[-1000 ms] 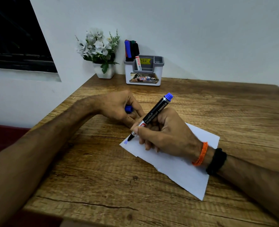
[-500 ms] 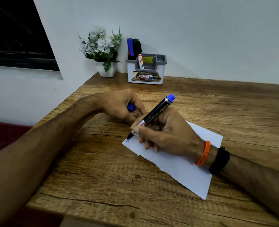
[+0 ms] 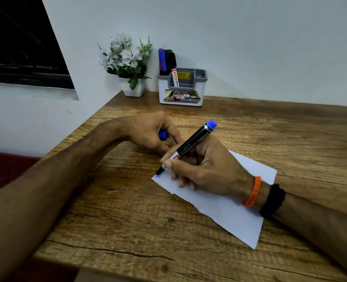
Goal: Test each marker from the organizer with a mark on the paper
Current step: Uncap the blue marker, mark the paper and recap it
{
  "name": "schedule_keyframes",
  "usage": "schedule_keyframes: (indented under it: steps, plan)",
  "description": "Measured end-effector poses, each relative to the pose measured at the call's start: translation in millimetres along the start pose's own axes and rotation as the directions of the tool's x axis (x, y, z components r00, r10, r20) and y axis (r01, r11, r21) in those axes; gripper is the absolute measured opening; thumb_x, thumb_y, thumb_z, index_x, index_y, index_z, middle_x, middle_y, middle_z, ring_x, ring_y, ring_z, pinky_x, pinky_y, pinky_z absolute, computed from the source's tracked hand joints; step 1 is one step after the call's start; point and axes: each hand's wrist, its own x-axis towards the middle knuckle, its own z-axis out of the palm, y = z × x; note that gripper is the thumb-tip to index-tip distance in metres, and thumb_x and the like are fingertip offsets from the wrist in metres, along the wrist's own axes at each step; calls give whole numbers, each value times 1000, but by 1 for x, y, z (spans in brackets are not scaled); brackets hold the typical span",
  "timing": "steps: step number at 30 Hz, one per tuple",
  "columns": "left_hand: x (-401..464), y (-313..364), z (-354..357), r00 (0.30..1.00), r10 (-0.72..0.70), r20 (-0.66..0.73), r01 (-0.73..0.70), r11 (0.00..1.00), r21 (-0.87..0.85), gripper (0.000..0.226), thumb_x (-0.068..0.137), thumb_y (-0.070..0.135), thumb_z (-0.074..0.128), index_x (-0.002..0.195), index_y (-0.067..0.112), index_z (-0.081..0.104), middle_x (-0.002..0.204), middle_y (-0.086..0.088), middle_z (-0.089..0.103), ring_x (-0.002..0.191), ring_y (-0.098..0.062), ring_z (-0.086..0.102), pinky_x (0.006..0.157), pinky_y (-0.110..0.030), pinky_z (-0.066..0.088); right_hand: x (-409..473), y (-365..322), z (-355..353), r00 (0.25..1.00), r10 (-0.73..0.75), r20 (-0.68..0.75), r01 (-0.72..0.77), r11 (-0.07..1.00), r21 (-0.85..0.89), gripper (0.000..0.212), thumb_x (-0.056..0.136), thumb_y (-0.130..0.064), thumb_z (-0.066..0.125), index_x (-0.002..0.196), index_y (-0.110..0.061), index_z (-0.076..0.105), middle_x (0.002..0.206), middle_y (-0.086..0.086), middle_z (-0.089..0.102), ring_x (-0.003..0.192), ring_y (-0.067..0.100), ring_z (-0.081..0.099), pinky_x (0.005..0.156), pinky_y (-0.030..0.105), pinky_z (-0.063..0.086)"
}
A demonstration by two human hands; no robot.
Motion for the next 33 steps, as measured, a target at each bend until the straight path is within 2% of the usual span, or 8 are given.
schedule_keyframes:
  steps: [5, 7, 10, 14, 17, 21, 25, 33]
  plan:
    - [-1, 3, 0, 1000, 17, 16, -17, 1000, -13, 44, 56, 53, 67, 96, 35, 74, 90, 4, 74, 86, -22, 70, 82, -52, 55, 2, 2, -2, 999, 16, -29, -15, 999, 43, 11, 91, -7, 67, 93, 2, 73, 67, 6, 70, 51, 11, 65, 43, 20, 47]
    - [-1, 6, -1, 996, 60, 65, -57, 997, -53, 29, 66, 32, 76, 95, 35, 75, 92, -5, 75, 86, -29, 68, 82, -53, 54, 3, 1, -4, 998, 6, -58, 1, 994, 106, 11, 91, -4, 66, 93, 5, 72, 65, 6, 69, 50, 11, 63, 42, 20, 45]
    - [-5, 10, -5, 990, 124, 69, -111, 980, -167, 30, 75, 7, 76, 86, 35, 74, 82, 1, 73, 73, -16, 65, 70, -30, 54, 5, -4, -13, 992, 19, -122, 9, 973, 230, 14, 90, -4, 66, 92, 8, 72, 64, 7, 67, 49, 12, 59, 42, 19, 43]
    - [-3, 2, -8, 992, 111, -58, -123, 953, -277, 26, 86, 23, 68, 108, 35, 64, 90, -23, 64, 73, -35, 54, 71, -37, 41, 12, -9, -34, 972, 91, -215, -1, 923, 385, 32, 81, -24, 61, 91, 4, 73, 66, 12, 65, 49, 14, 57, 42, 21, 41]
    - [-3, -2, -8, 987, 15, -161, -69, 940, -334, 31, 93, 22, 61, 121, 23, 48, 94, -8, 70, 74, -17, 55, 71, -32, 42, 14, -8, -48, 957, 167, -235, -36, 878, 477, 34, 83, -28, 53, 93, -3, 73, 67, 10, 64, 51, 13, 57, 45, 22, 42]
    - [-2, -1, -2, 973, 18, -230, -108, 917, -385, 14, 98, 3, 48, 109, 12, 47, 101, 0, 72, 72, -9, 57, 68, -27, 48, 12, -6, -56, 931, 214, -296, -55, 883, 467, 32, 97, -16, 44, 96, -4, 73, 70, 9, 66, 53, 14, 55, 49, 23, 41]
    - [-1, 6, -1, 937, 34, -347, -177, 904, -390, 14, 94, 3, 56, 104, 8, 63, 76, 10, 68, 69, -5, 61, 70, -19, 49, 12, -7, -56, 906, 200, -373, -30, 910, 414, 20, 97, -12, 51, 90, -5, 68, 75, 13, 72, 49, 15, 56, 45, 22, 43]
    - [-2, 16, -1, 880, -41, -473, -245, 814, -527, 14, 88, -4, 59, 97, 6, 62, 88, -9, 67, 65, -4, 65, 65, -18, 53, 11, -3, -58, 895, 149, -421, 11, 936, 353, 11, 92, -14, 63, 95, -8, 72, 76, 9, 72, 52, 16, 56, 46, 22, 44]
